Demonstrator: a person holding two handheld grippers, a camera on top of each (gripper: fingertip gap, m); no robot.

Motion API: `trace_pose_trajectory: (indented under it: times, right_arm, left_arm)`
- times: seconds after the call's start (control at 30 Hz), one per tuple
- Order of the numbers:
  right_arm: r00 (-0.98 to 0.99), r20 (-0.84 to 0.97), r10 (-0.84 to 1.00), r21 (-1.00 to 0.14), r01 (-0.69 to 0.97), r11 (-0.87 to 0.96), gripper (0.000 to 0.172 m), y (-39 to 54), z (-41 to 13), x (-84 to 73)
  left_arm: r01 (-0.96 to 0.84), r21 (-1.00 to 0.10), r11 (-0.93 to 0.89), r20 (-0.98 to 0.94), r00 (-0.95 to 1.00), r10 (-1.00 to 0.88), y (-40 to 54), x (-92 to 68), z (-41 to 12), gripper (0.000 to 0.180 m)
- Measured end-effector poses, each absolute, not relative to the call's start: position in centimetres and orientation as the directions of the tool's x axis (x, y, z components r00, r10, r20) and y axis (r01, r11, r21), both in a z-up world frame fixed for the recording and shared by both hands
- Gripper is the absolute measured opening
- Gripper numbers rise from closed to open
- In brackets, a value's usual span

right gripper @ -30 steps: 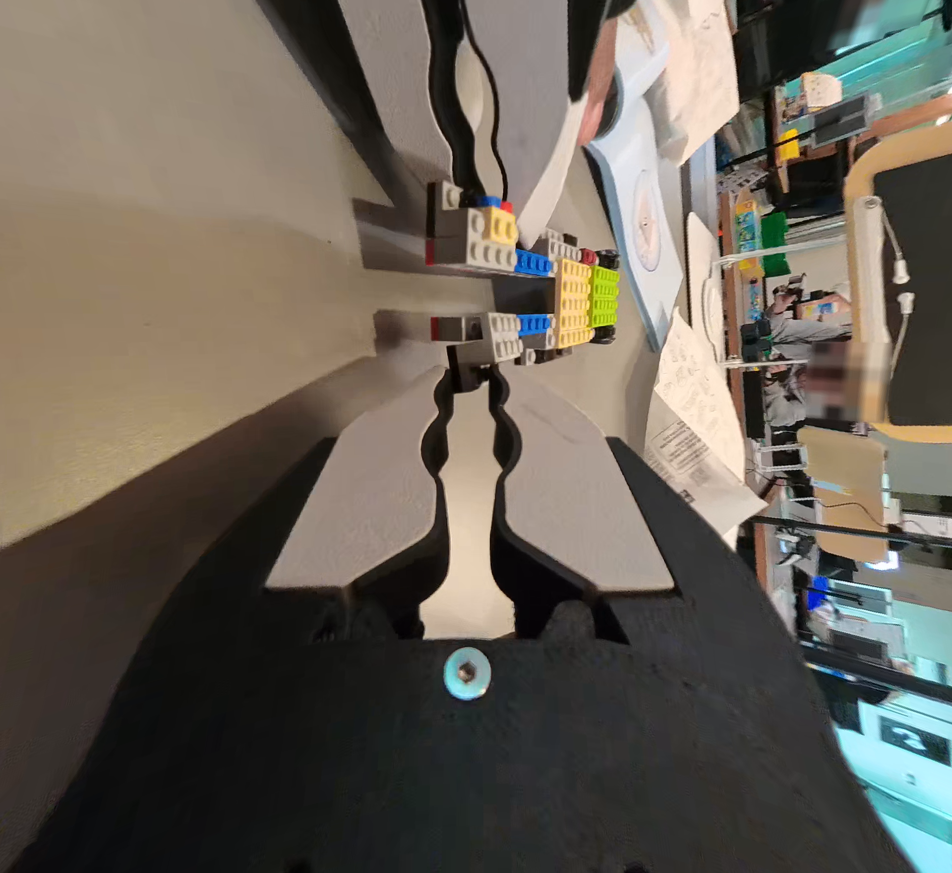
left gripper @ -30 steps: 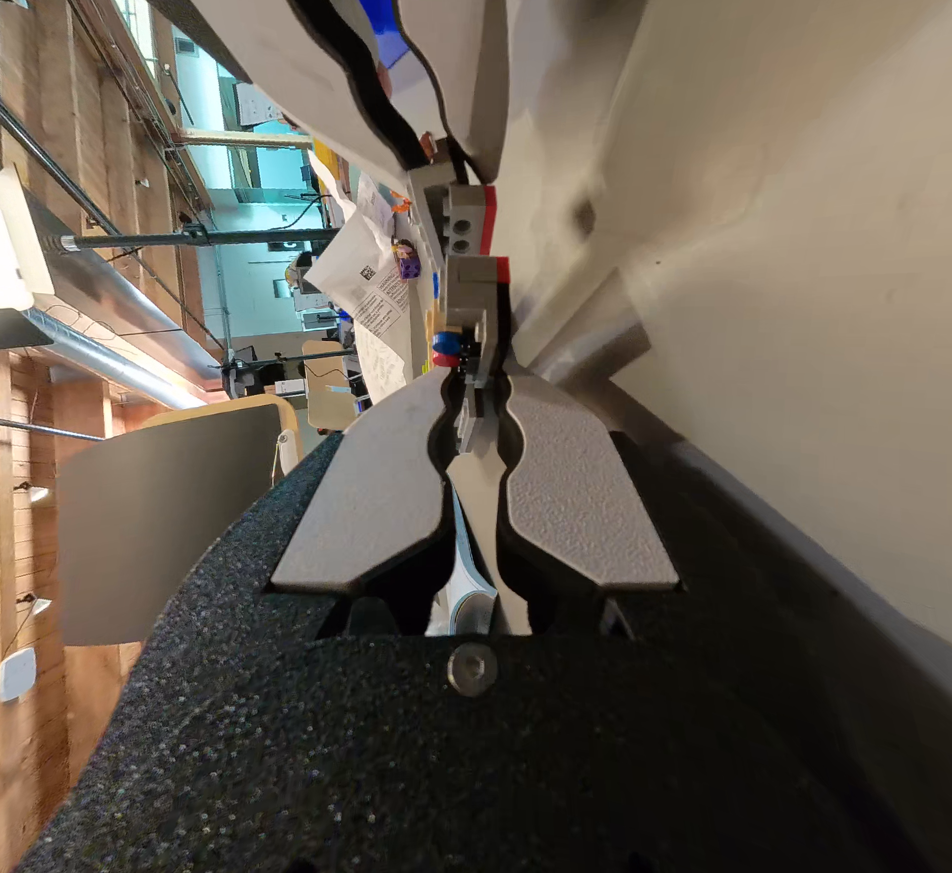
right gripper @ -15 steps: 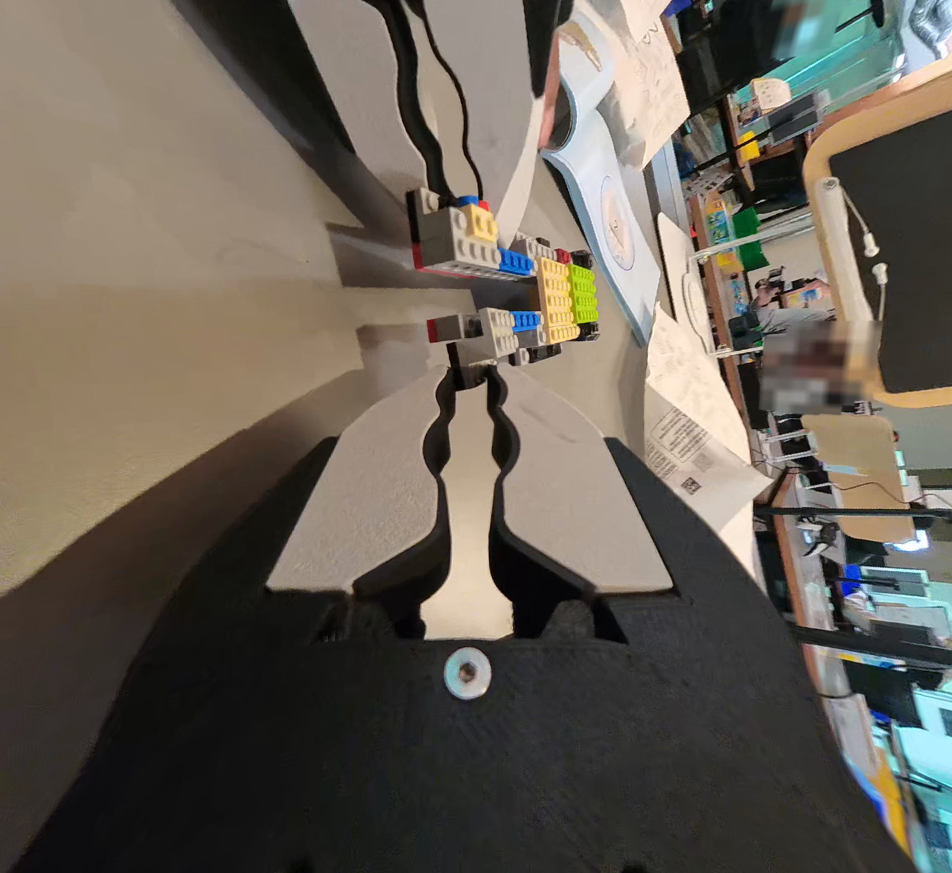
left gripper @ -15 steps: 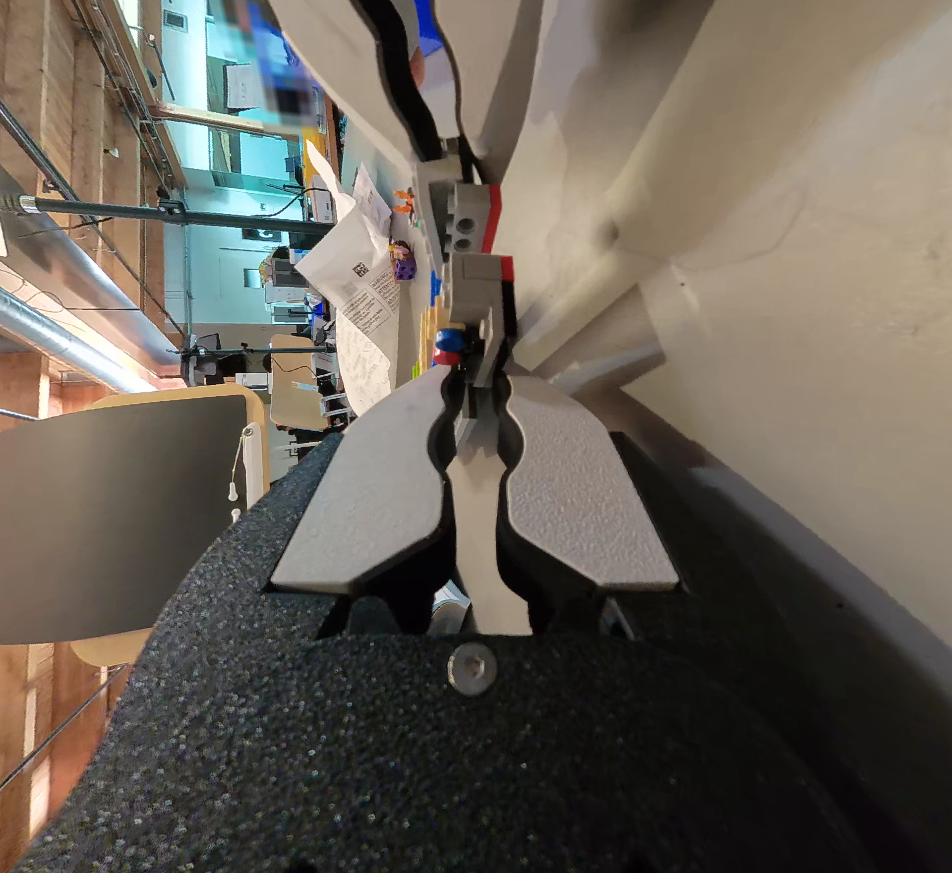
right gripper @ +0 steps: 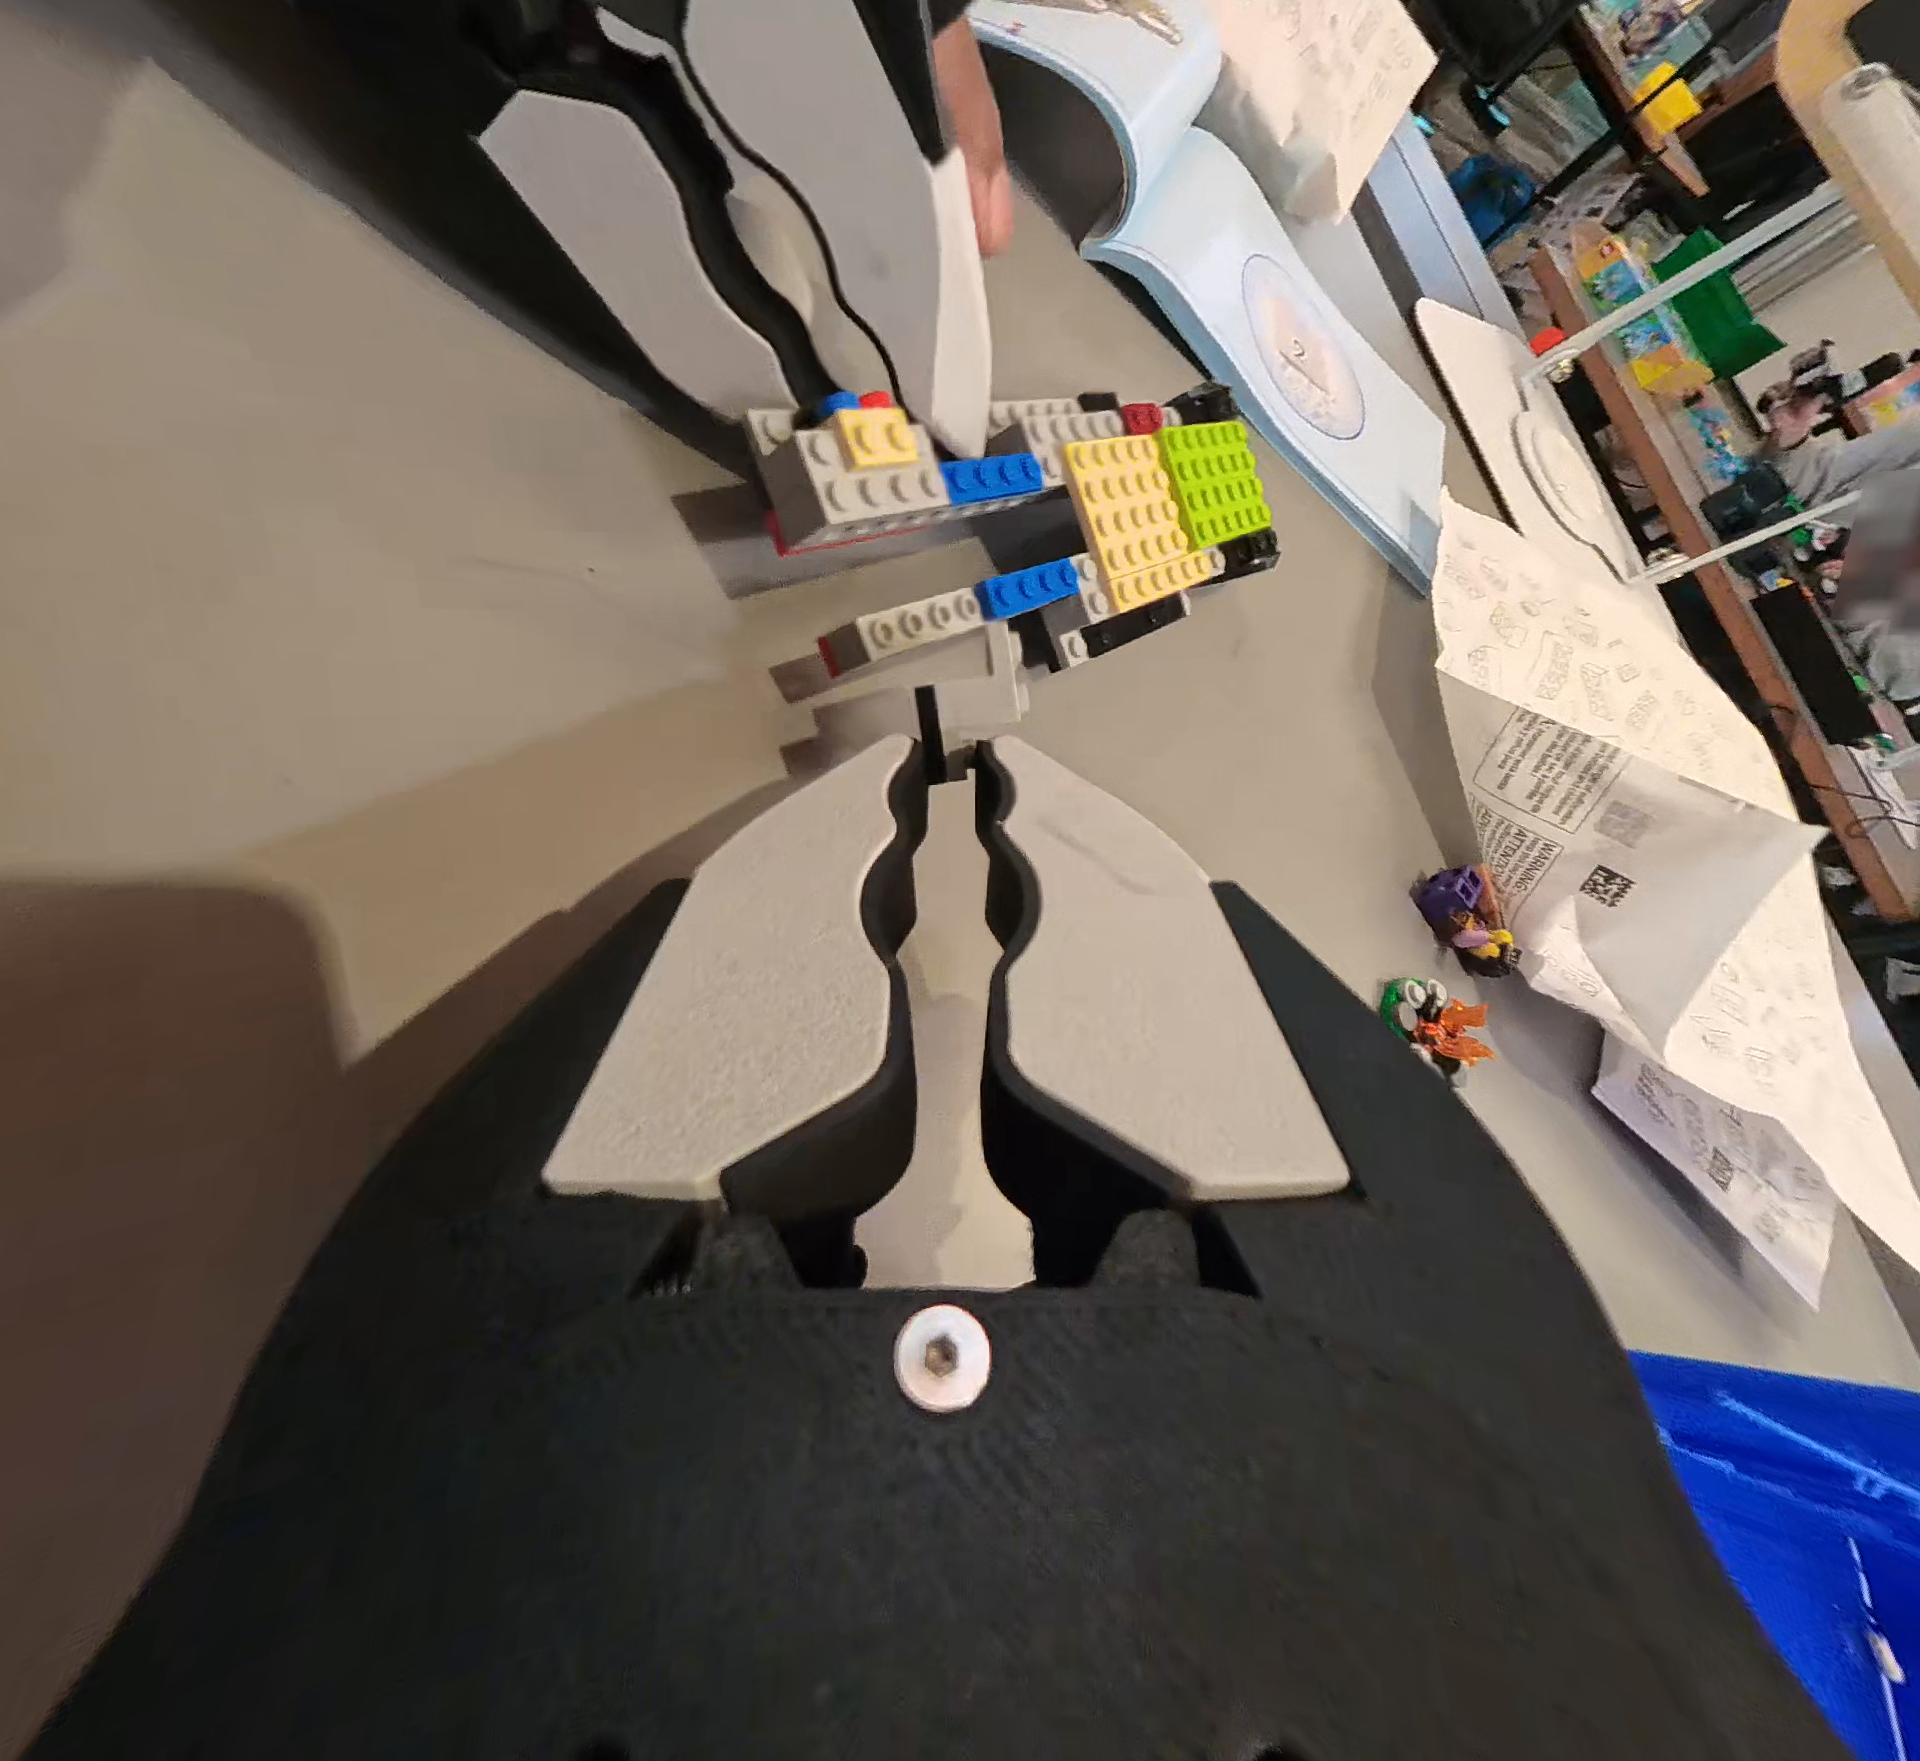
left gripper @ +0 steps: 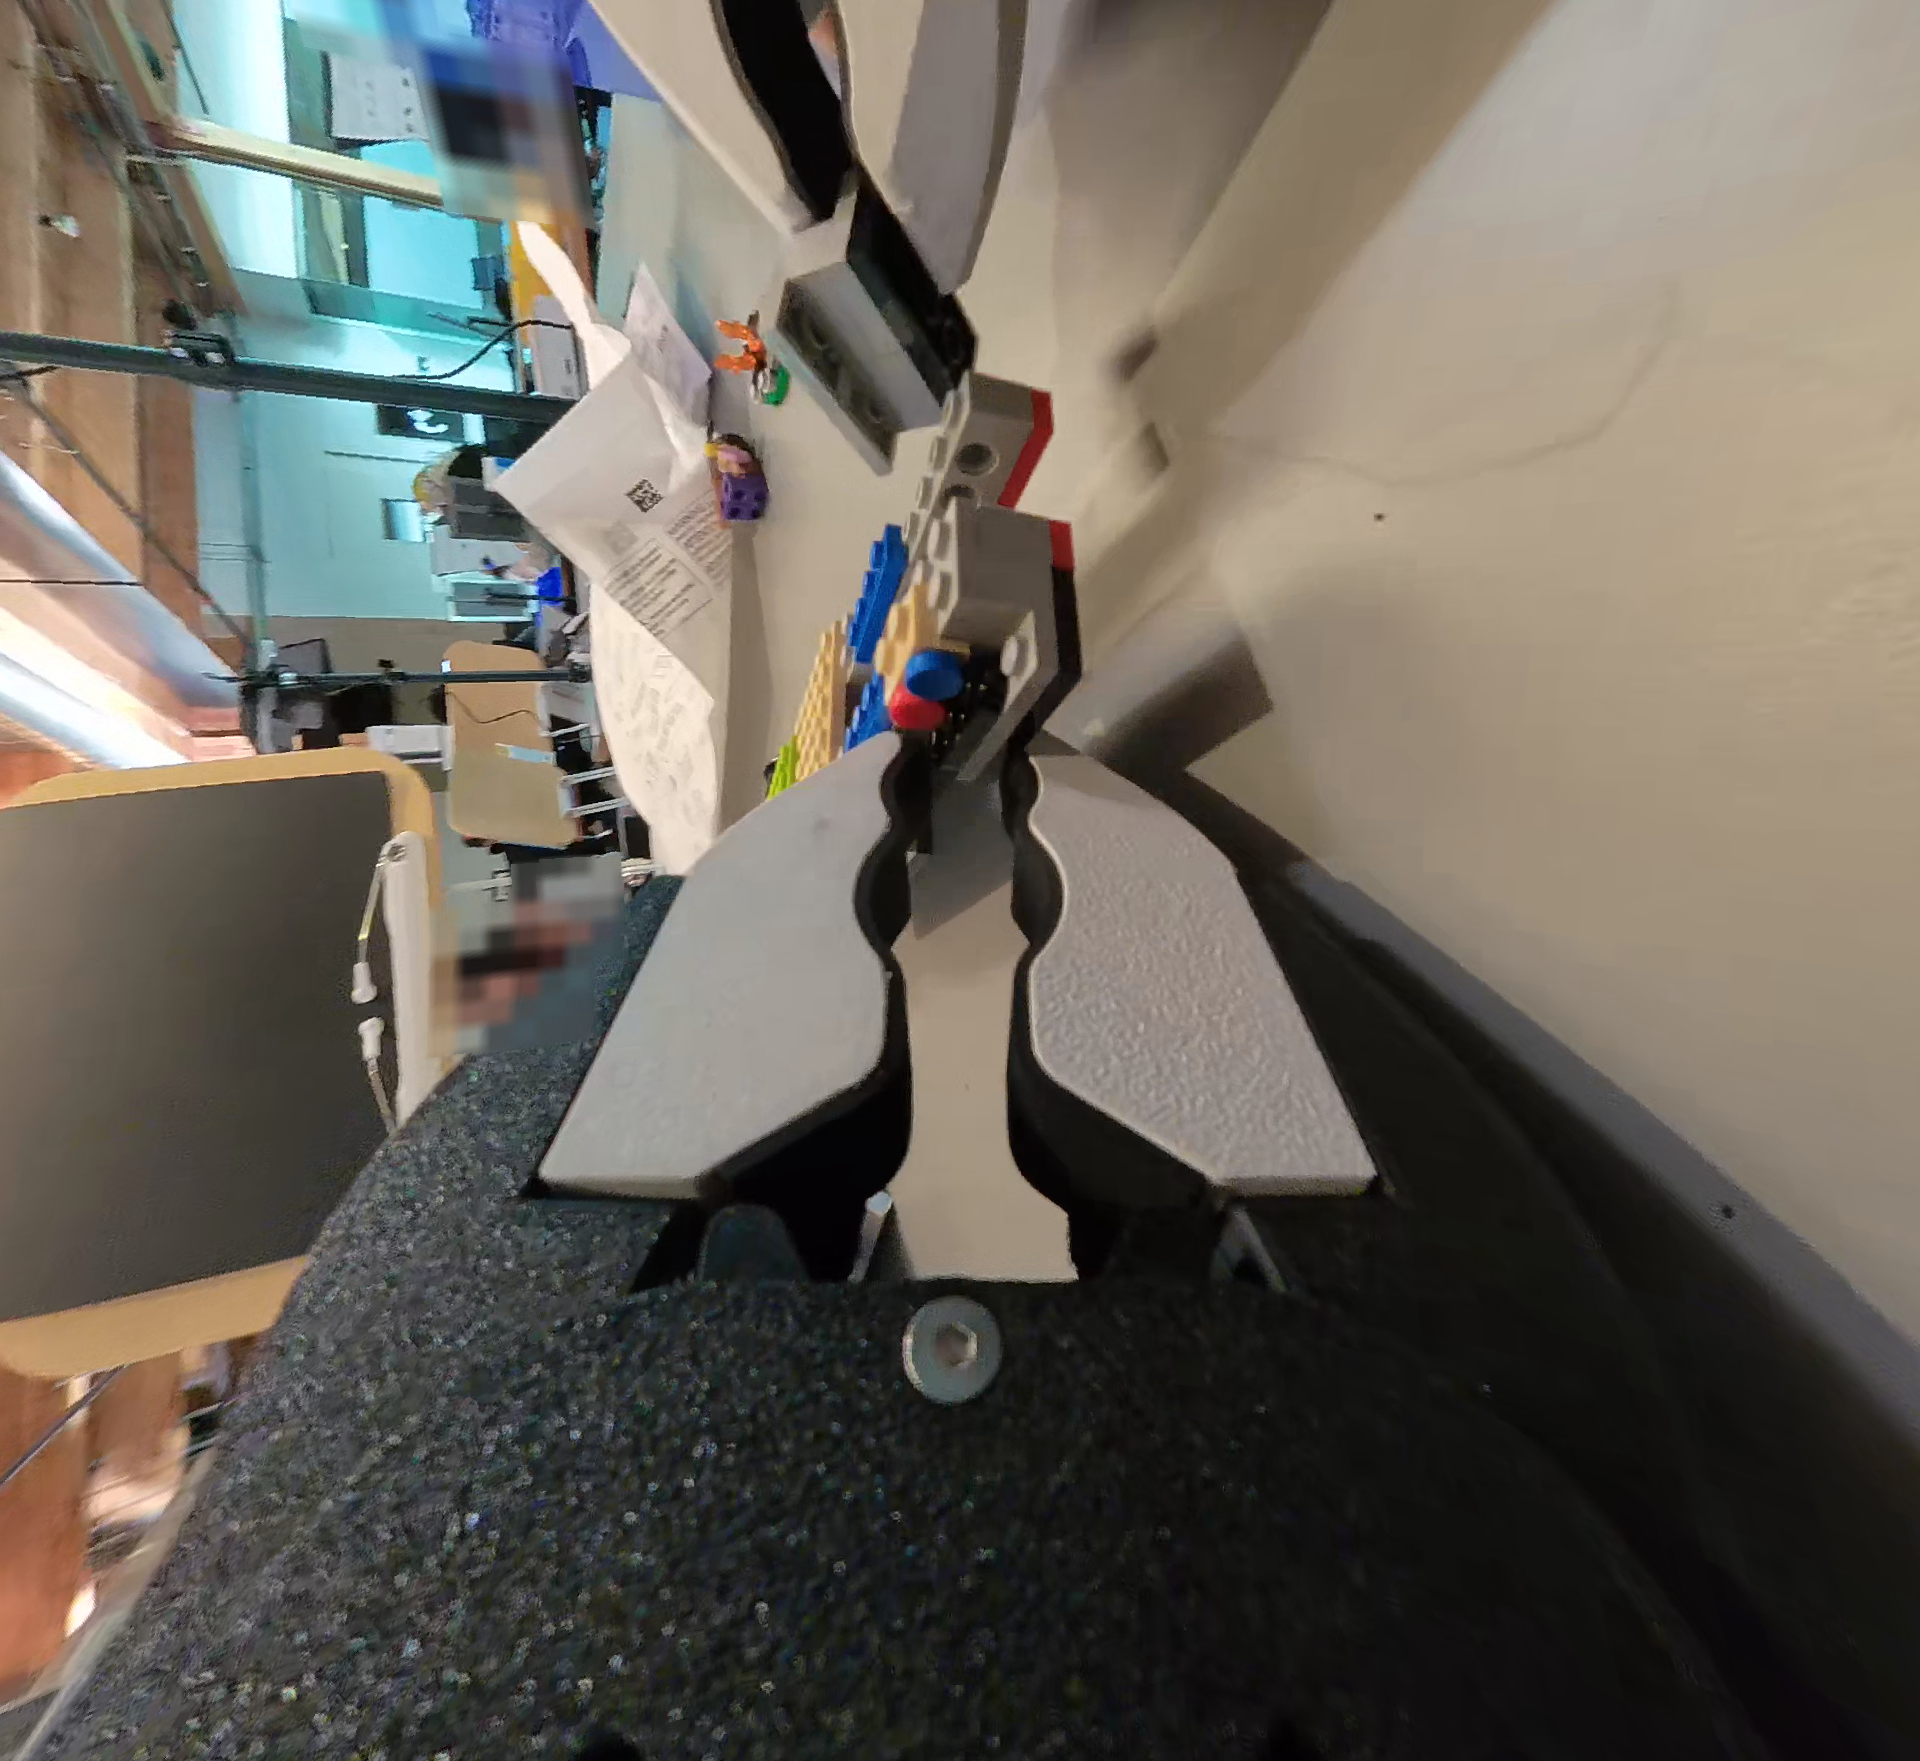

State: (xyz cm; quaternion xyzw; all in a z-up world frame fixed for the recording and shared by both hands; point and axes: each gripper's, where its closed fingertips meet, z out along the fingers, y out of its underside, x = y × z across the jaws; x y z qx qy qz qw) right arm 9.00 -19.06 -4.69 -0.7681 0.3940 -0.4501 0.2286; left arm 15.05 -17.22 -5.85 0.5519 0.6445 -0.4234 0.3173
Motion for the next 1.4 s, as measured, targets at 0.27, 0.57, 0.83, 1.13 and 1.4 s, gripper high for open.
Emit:
trace_pose_trajectory:
  times: [0.27,0.57,0.83,1.13,1.4]
  right_arm:
    - [0.247,0.655,-0.714,-0.602,-0.4,-0.691,0.008,-20.1,-4.6,9.3]
    - [0.401,0.644,-0.652,-0.6,-0.264,-0.755,0.008,-16.6,-3.5,10.3]
    - [0.654,0.526,-0.544,-0.645,-0.11,-0.757,0.008,-12.1,-1.6,11.2]
    - [0.645,0.5,-0.579,-0.698,-0.096,-0.71,0.01,-13.0,-0.9,12.7]
    - [0.446,0.384,-0.808,-0.85,-0.171,-0.499,0.015,-16.2,1.2,14.1]
  left_arm:
    - [0.889,-0.455,0.045,-0.676,-0.378,0.632,-15.4,15.5,-4.8,0.071]
    - [0.609,-0.793,0.0,-0.395,-0.514,0.762,-13.8,13.2,-1.9,0.057]
    - [0.599,-0.793,-0.111,-0.427,-0.417,0.802,-12.3,11.1,-1.5,0.023]
    - [0.508,-0.861,0.007,-0.297,-0.514,0.805,-13.1,12.3,-0.9,0.017]
    - [0.235,-0.967,0.1,-0.087,-0.669,0.738,-14.9,14.6,1.9,0.017]
